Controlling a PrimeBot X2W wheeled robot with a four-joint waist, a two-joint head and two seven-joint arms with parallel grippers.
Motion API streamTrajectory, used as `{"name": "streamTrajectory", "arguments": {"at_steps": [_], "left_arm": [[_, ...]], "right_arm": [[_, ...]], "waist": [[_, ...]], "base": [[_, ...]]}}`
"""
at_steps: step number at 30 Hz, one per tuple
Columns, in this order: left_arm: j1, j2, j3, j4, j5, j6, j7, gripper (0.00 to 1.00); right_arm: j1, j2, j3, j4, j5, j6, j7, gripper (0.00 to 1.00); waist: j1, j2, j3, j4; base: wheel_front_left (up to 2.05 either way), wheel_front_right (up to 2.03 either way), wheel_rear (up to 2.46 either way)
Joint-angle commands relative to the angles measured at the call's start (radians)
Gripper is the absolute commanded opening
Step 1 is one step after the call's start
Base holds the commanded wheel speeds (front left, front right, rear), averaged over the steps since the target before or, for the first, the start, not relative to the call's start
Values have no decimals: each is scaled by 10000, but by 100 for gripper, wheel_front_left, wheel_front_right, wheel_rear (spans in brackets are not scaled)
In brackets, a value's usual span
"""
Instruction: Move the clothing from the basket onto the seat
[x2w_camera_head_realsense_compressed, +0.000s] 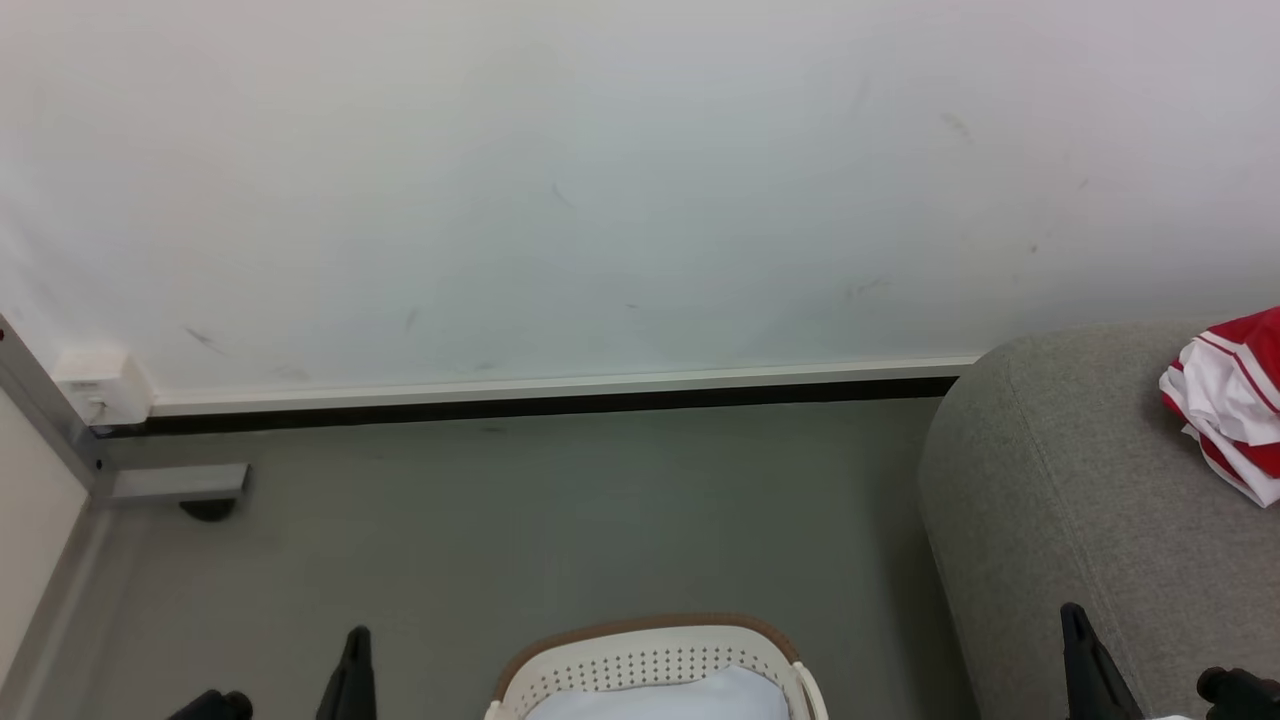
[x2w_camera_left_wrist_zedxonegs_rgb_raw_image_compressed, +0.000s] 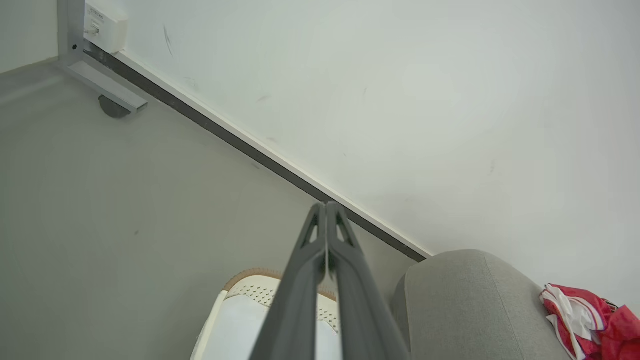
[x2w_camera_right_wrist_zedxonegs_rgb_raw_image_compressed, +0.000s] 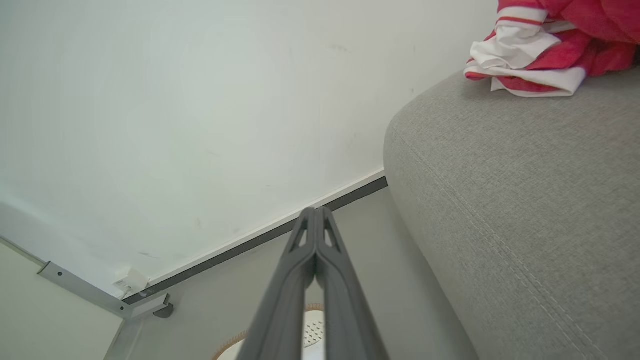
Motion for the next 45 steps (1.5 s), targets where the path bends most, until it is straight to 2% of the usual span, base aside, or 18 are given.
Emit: {"name": "streamTrajectory", "arguments": {"at_steps": [1, 23, 45], "left_arm": [[-264, 7, 112, -193, -336, -50, 77, 0], [-562, -33, 637, -467, -3137, -268, 821, 0], [-796, -65, 1068, -652, -5361, -458, 1435, 0]], "right_arm": [[-320, -66, -88, -173, 365, -6, 81, 0], [-543, -112, -461, -444, 3359, -10, 812, 0], [-707, -165, -729, -664, 5811, -13, 1374, 0]], "waist": [[0, -1, 5, 6], [0, -1, 104, 113], [0, -1, 202, 220]], "base": [[0, 0, 0], [0, 0, 0], [0, 0, 0]]}}
